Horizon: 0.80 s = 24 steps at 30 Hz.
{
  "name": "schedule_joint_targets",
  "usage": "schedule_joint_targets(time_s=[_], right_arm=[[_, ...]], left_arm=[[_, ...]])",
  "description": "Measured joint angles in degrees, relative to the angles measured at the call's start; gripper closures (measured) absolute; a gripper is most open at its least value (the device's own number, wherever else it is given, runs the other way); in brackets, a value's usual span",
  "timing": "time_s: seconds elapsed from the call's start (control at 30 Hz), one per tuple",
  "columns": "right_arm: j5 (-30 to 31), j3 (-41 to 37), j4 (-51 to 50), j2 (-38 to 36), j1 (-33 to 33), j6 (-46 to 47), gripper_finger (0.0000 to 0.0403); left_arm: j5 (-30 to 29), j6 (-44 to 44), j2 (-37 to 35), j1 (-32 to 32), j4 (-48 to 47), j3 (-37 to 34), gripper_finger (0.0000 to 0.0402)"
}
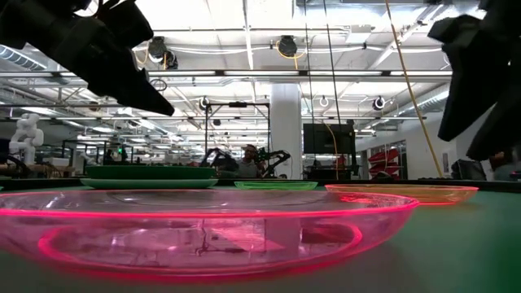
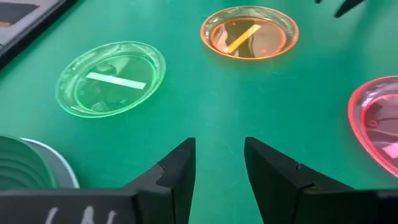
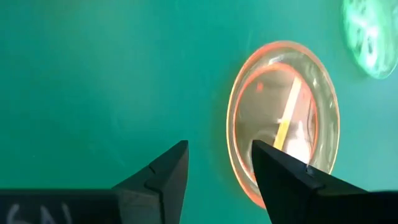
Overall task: Stack plastic plates
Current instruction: Stack the orange transparent plate on the white plate
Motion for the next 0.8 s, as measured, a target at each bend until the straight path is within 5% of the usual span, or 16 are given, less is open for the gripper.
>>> schedule_joint_targets(time_s=[0.8], right_arm=[[-3.61, -0.74, 1.73, -0.07, -2.83, -3.96, 0.0234]], left_arm=[[0.38, 3.46, 0.00, -1.50, 1.87, 0.00, 0.0257]])
